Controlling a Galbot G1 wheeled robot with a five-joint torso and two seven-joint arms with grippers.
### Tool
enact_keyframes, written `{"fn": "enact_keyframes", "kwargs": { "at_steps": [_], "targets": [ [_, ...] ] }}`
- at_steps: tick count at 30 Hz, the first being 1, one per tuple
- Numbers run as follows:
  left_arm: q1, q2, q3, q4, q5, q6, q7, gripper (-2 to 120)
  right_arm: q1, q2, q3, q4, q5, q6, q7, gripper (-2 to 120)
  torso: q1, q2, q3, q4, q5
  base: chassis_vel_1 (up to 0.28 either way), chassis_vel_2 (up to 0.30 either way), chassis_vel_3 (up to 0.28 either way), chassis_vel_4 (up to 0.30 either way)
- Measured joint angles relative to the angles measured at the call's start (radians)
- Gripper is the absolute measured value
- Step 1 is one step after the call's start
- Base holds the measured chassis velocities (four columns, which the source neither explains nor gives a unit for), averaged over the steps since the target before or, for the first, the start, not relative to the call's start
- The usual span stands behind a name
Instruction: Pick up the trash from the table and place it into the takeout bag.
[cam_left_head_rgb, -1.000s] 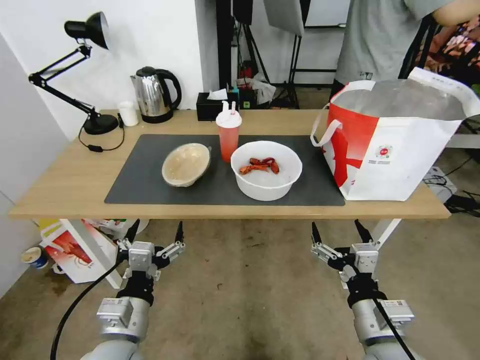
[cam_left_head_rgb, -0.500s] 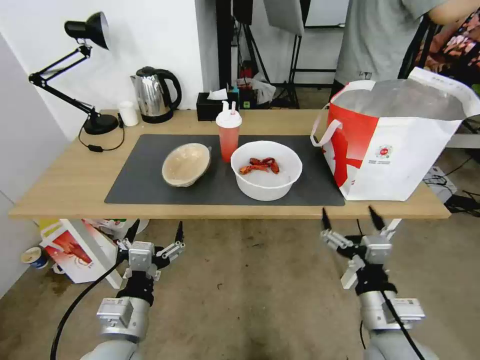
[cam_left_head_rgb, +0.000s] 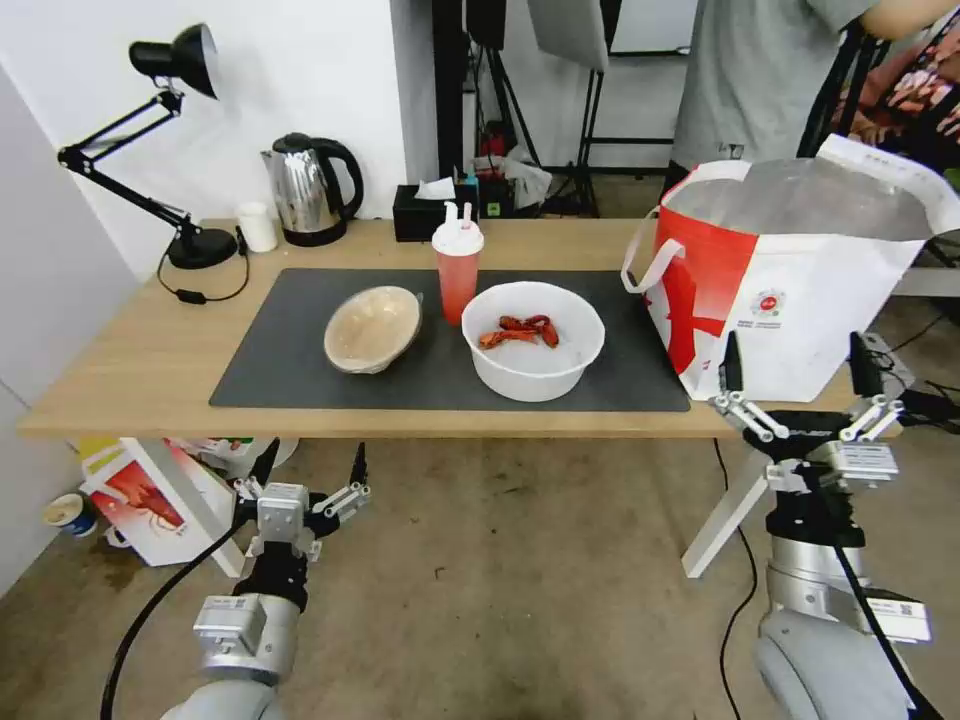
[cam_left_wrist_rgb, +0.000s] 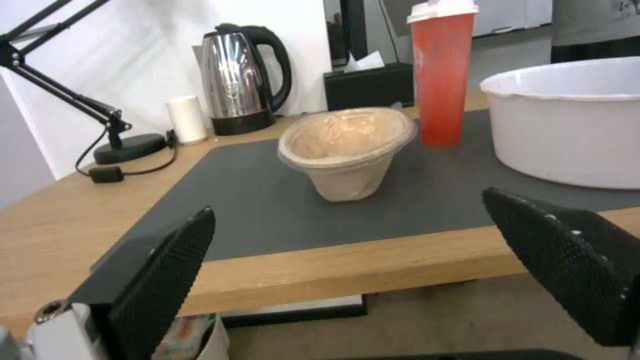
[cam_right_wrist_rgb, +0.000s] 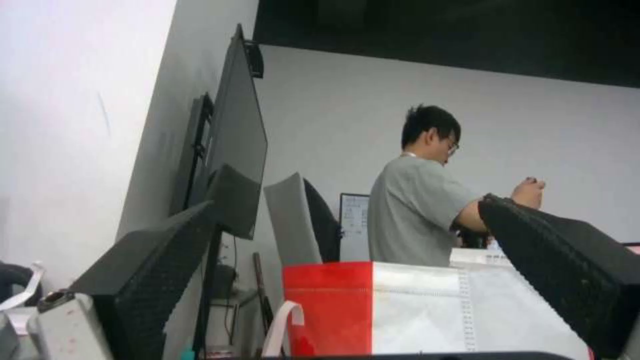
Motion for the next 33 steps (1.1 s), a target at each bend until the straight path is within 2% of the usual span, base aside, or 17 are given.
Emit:
{"fn": "enact_keyframes", "kwargs": {
  "at_steps": [6,8,10,16,18,20,28,31,33],
  "targets": [
    [0.000,0.000,0.000,0.000,0.000,0.000,0.000,100,0.000,-0.014,0.002,0.007,0.018,-0.003,0.001,100,0.000,0.000,0.000,0.0000,0.0005,0.000,0.000,0.000,0.000],
    [0.000,0.000,0.000,0.000,0.000,0.000,0.000,100,-0.005,-0.063,0.022,0.055,0.088,-0.046,-0.015,100,0.000,0.000,0.000,0.0000,-0.0003,0.000,0.000,0.000,0.000],
    [0.000,0.000,0.000,0.000,0.000,0.000,0.000,100,-0.007,-0.076,0.027,0.068,0.107,-0.060,-0.020,100,0.000,0.000,0.000,0.0000,-0.0001,0.000,0.000,0.000,0.000],
    [0.000,0.000,0.000,0.000,0.000,0.000,0.000,100,-0.024,-0.216,0.079,0.206,0.313,-0.199,-0.079,100,0.000,0.000,0.000,0.0001,0.0000,0.000,0.000,0.000,0.000],
    [0.000,0.000,0.000,0.000,0.000,0.000,0.000,100,-0.026,-0.230,0.084,0.219,0.334,-0.213,-0.085,100,0.000,0.000,0.000,0.0001,0.0000,0.000,0.000,0.000,0.000],
    [0.000,0.000,0.000,0.000,0.000,0.000,0.000,100,-0.033,-0.286,0.107,0.268,0.415,-0.266,-0.107,100,0.000,0.000,0.000,0.0003,-0.0006,0.000,0.000,0.000,0.000],
    [0.000,0.000,0.000,0.000,0.000,0.000,0.000,100,-0.035,-0.296,0.111,0.275,0.433,-0.279,-0.113,100,0.000,0.000,0.000,0.0000,0.0000,0.000,0.000,0.000,0.000],
    [0.000,0.000,0.000,0.000,0.000,0.000,0.000,100,-0.019,-0.330,0.110,0.270,0.463,-0.293,-0.123,100,0.000,0.000,0.000,-0.0004,0.0000,0.000,0.000,0.000,0.000],
    [0.000,0.000,0.000,0.000,0.000,0.000,0.000,100,0.015,-0.393,0.103,0.258,0.516,-0.318,-0.145,100,0.000,0.000,0.000,0.0003,0.0001,0.000,0.000,0.000,0.000]
  ]
}}
